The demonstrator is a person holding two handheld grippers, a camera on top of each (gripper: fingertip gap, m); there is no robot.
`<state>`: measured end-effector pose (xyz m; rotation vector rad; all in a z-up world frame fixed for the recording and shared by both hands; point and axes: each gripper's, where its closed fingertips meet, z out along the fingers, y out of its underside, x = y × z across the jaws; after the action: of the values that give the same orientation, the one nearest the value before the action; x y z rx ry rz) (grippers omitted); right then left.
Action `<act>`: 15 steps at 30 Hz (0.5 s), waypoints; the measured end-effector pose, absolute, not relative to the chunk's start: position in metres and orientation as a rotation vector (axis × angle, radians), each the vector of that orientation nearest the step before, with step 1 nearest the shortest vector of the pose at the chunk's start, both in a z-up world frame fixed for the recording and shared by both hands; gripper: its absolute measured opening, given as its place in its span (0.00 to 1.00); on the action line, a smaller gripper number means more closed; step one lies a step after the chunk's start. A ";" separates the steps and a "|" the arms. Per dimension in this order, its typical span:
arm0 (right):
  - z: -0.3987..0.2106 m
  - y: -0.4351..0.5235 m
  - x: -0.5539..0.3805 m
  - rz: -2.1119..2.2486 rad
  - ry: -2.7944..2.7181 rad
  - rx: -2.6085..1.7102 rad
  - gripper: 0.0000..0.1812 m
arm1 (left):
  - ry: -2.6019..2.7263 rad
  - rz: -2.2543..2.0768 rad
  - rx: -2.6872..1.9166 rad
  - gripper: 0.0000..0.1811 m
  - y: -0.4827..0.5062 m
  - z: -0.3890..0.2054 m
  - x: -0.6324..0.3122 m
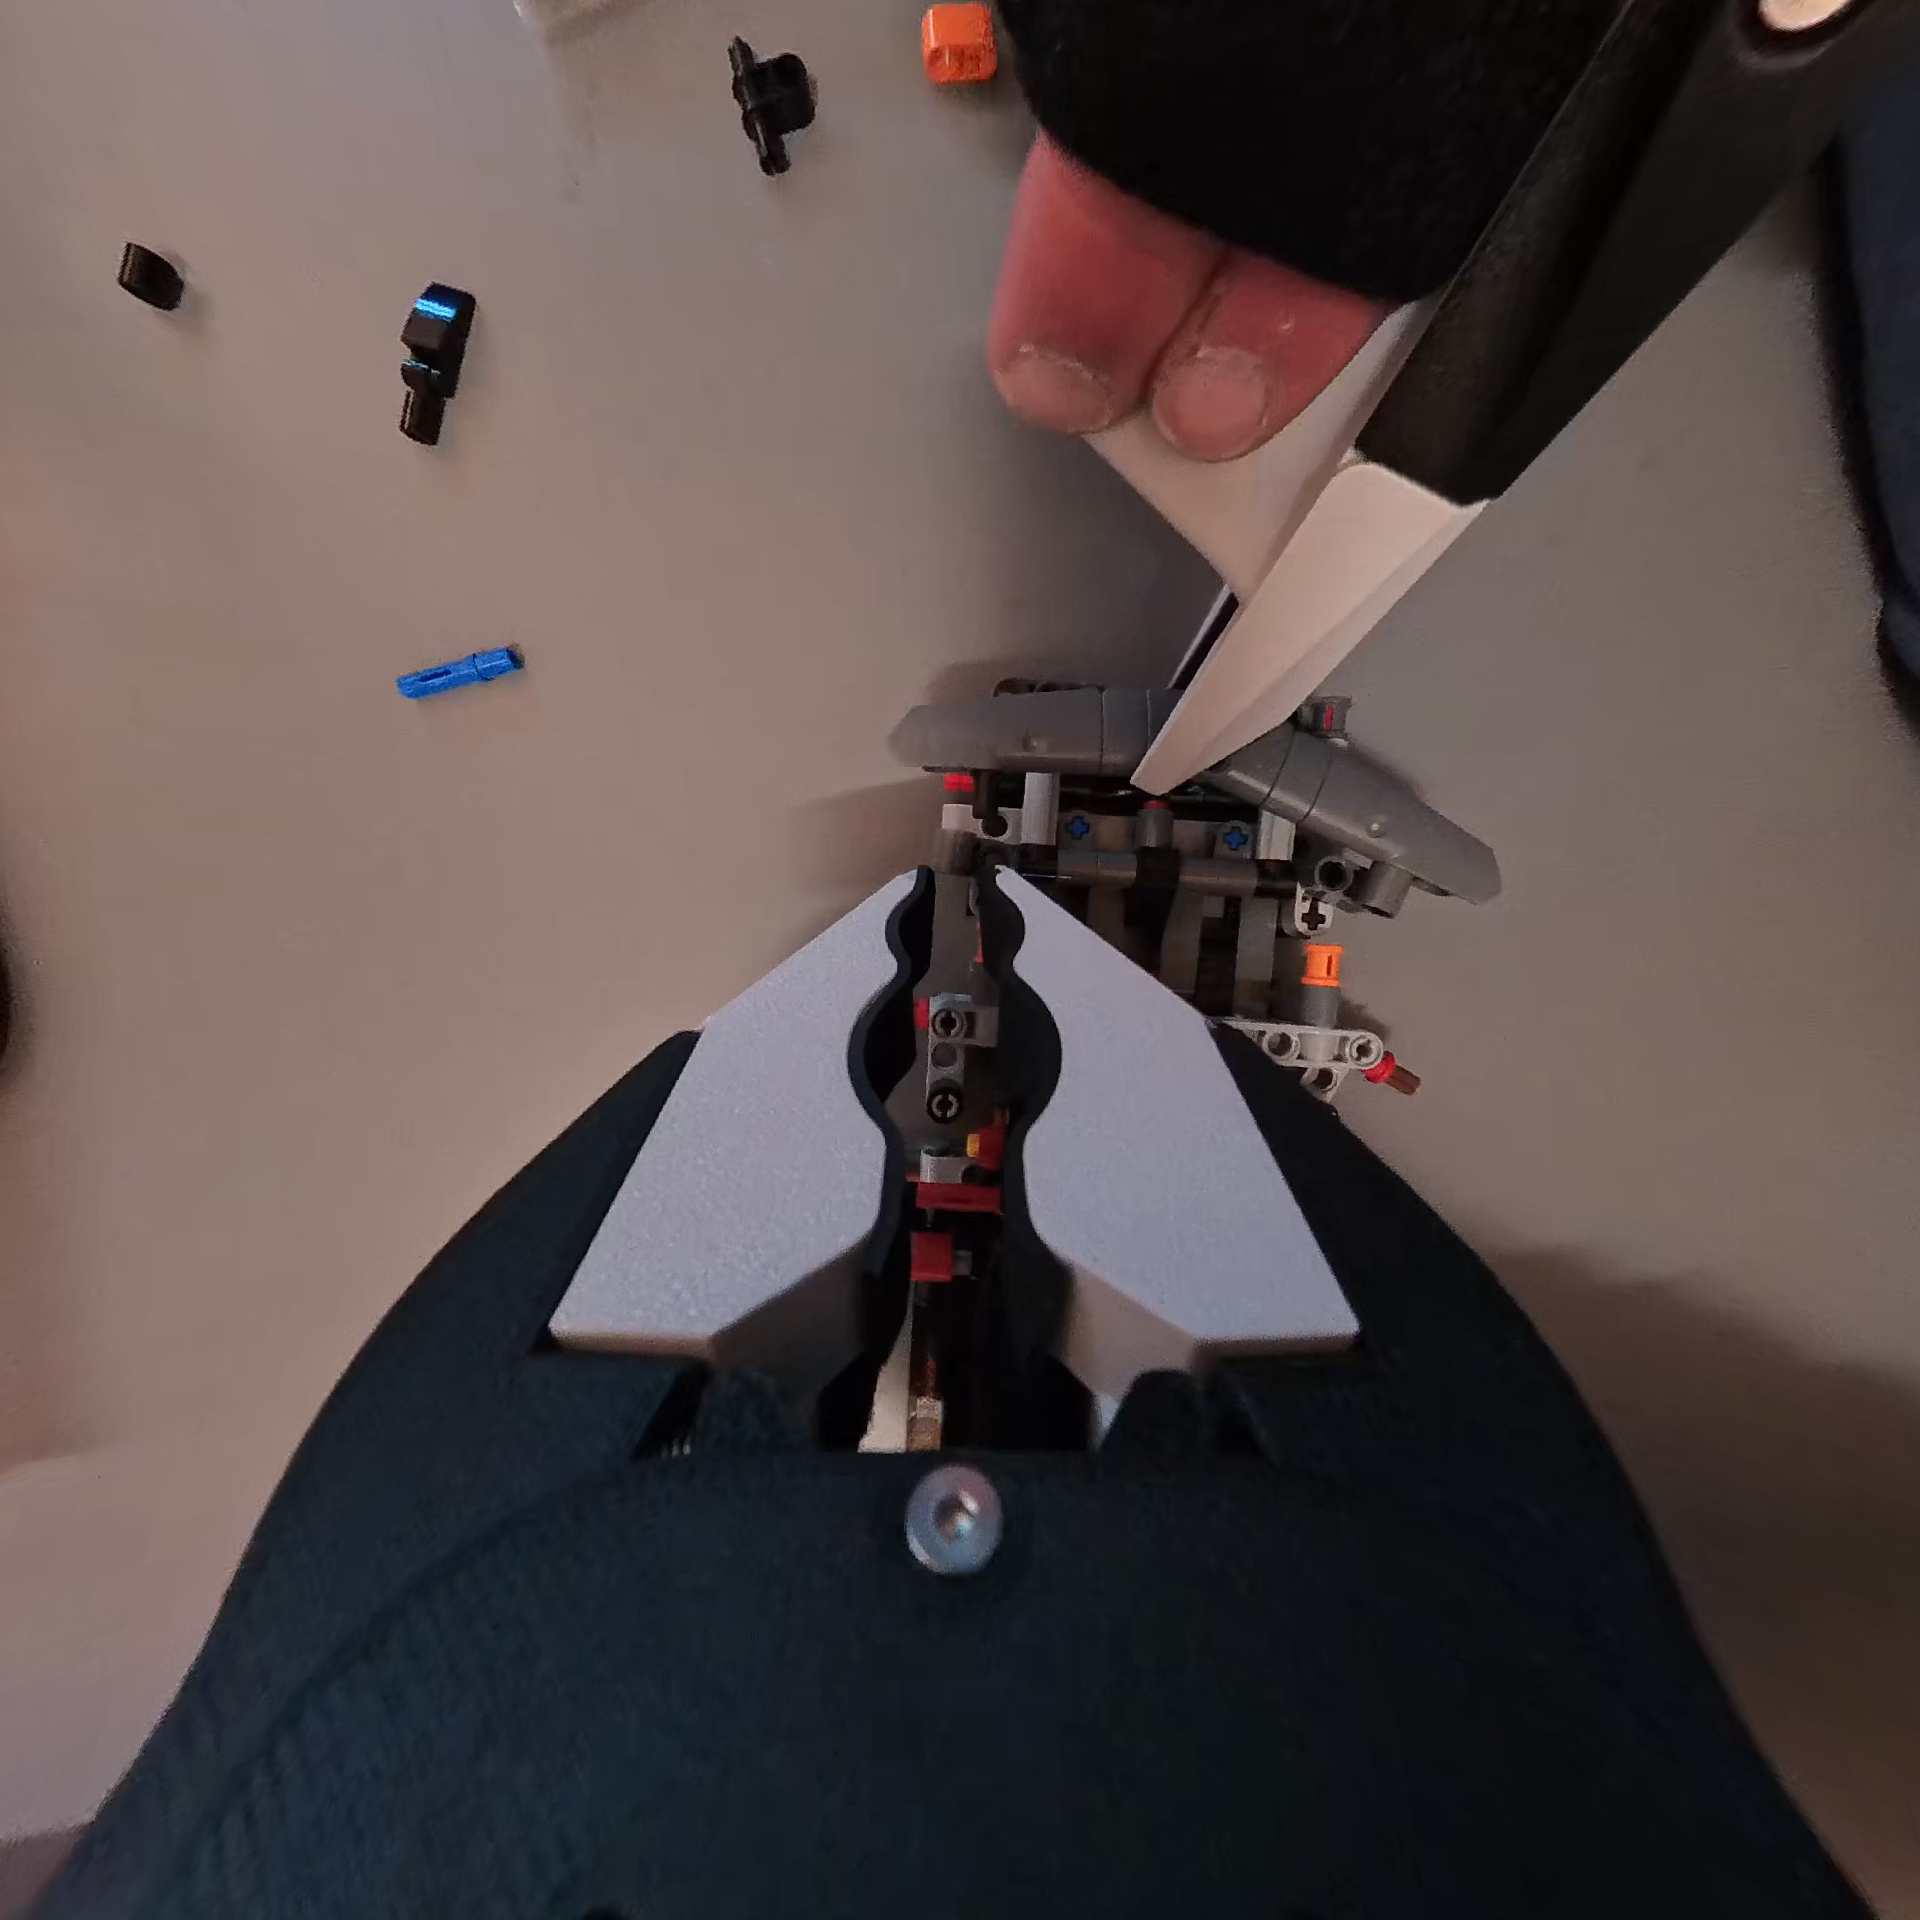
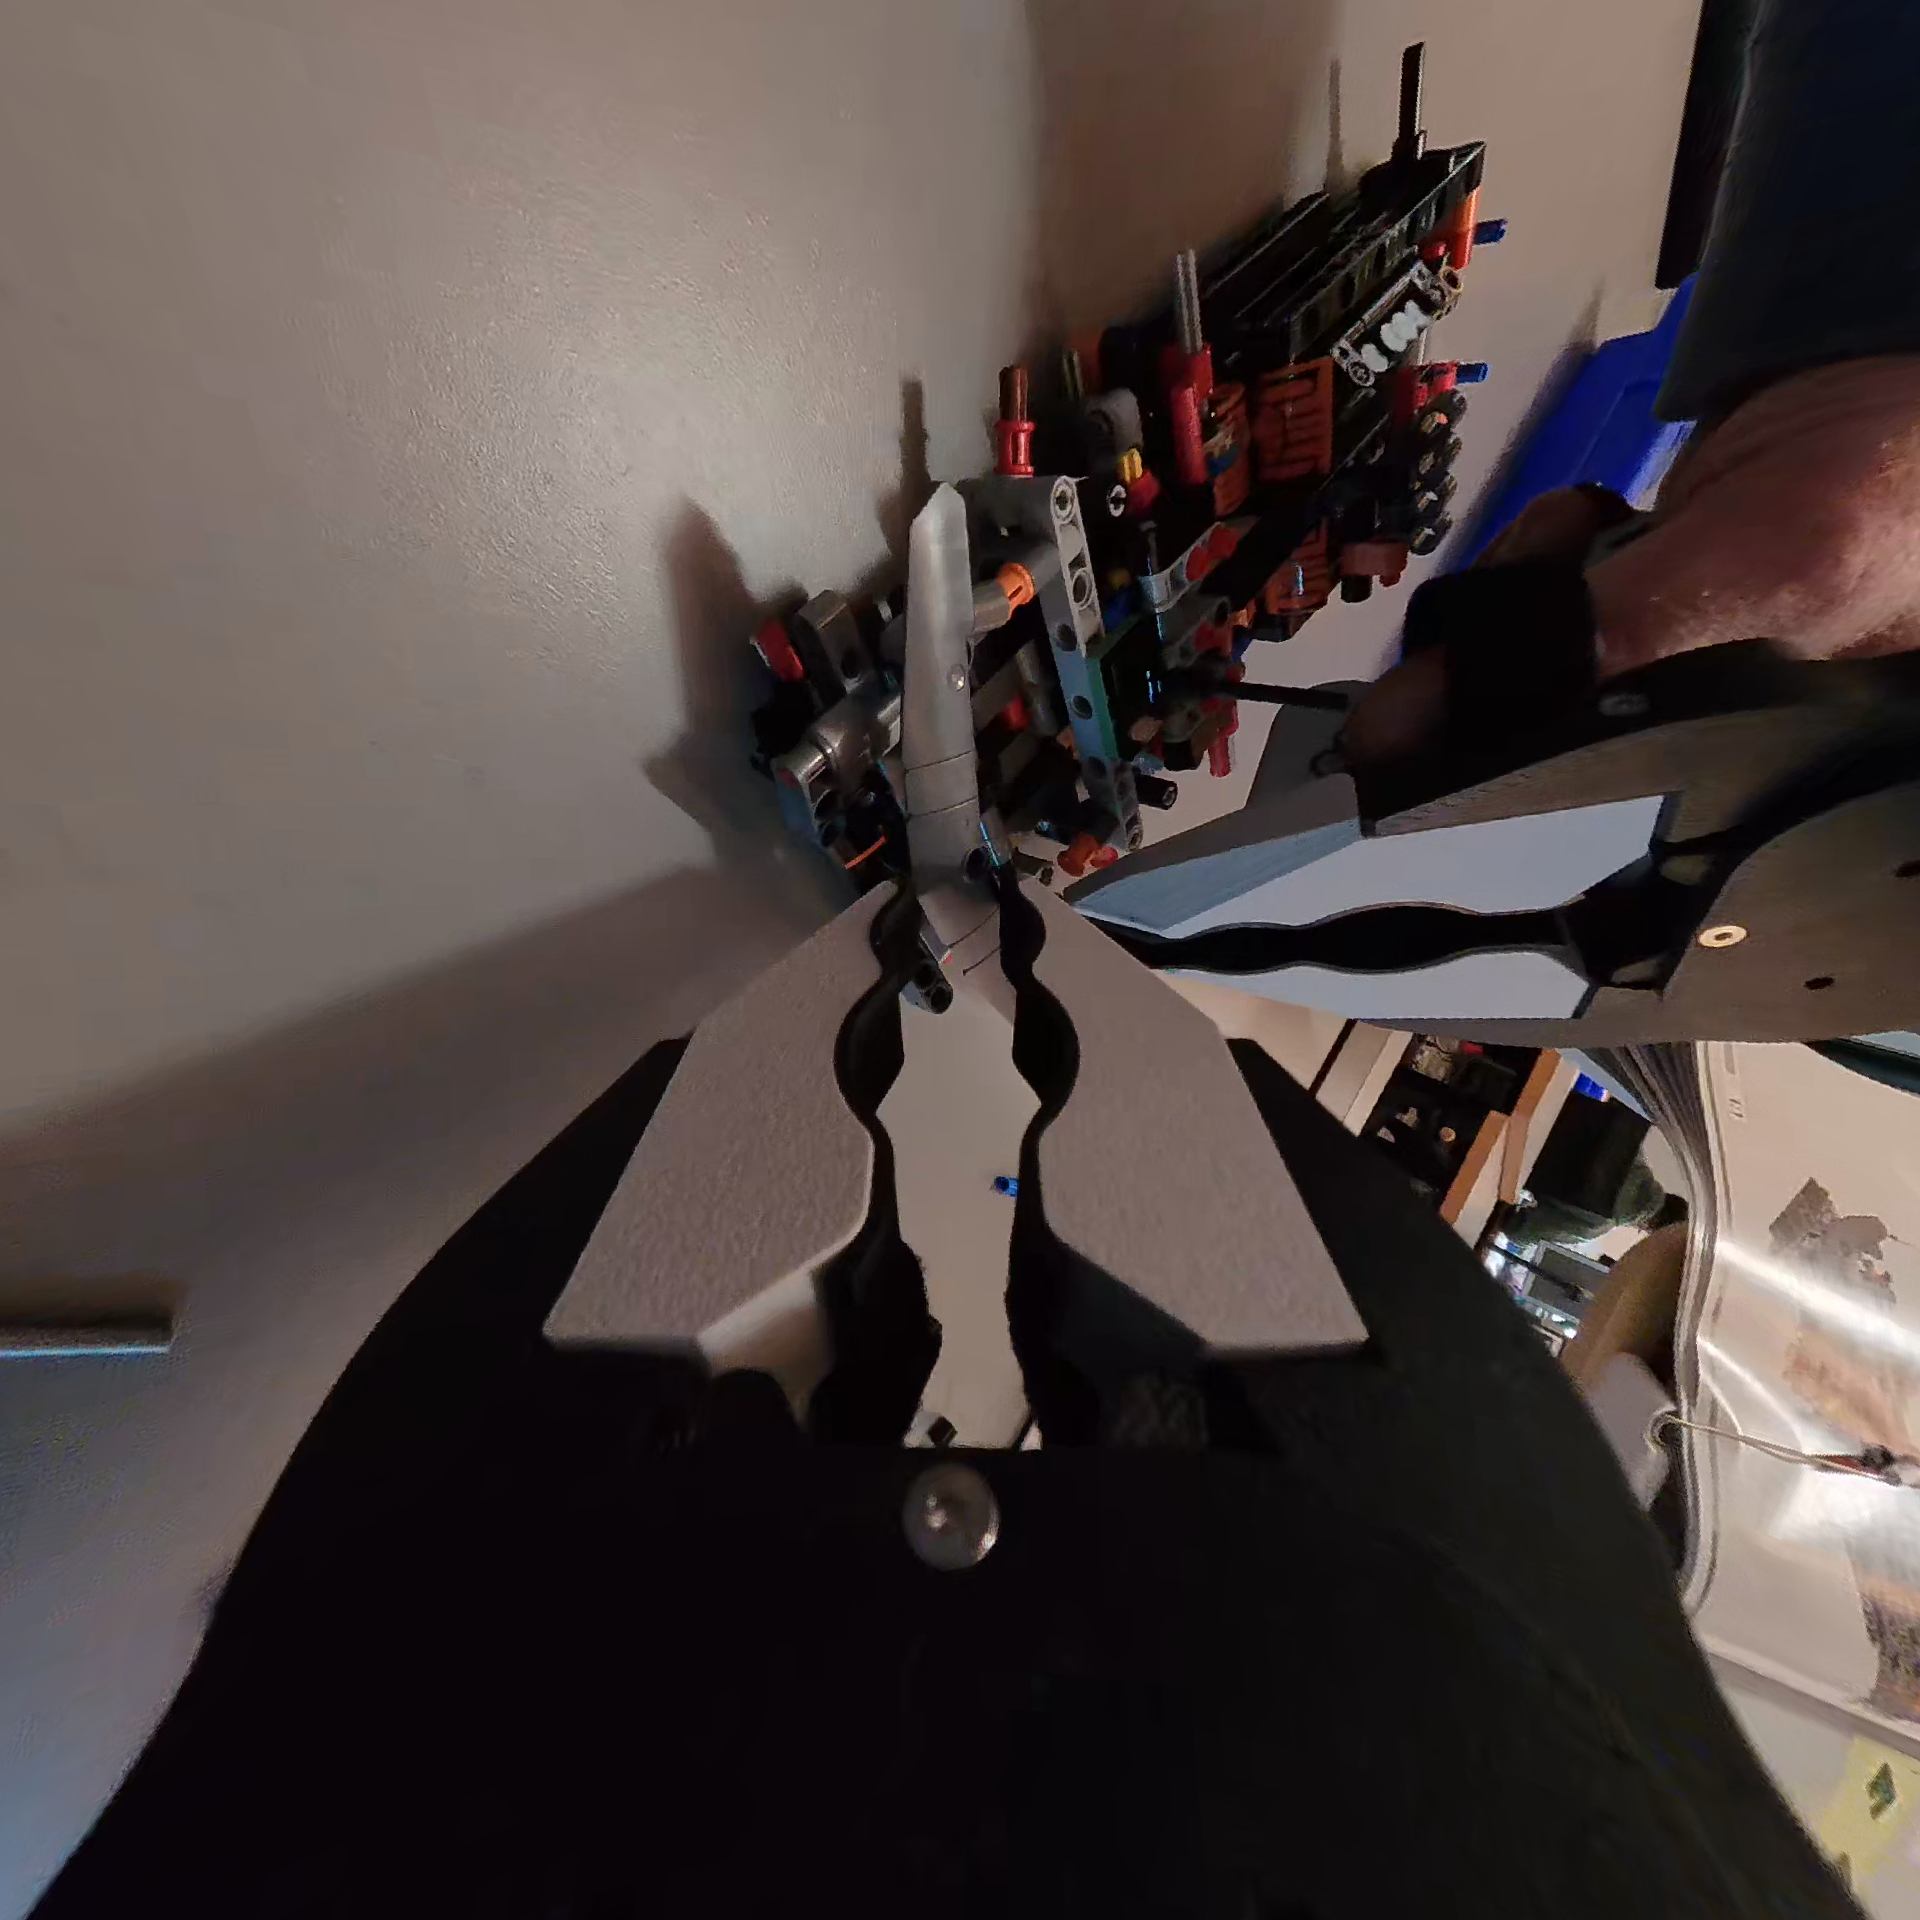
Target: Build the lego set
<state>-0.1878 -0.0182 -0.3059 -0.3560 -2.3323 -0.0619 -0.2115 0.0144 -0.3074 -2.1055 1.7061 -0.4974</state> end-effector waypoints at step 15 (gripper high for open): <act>-0.306 -0.013 -0.187 -0.040 -2.382 -0.384 0.07 | 1.705 -0.494 -2.113 0.05 0.020 -0.306 -0.209</act>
<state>-0.1871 -0.0128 -0.3058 -0.3839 -2.3815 -0.0398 -0.2091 0.0198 -0.3059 -2.1131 1.7052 -0.4941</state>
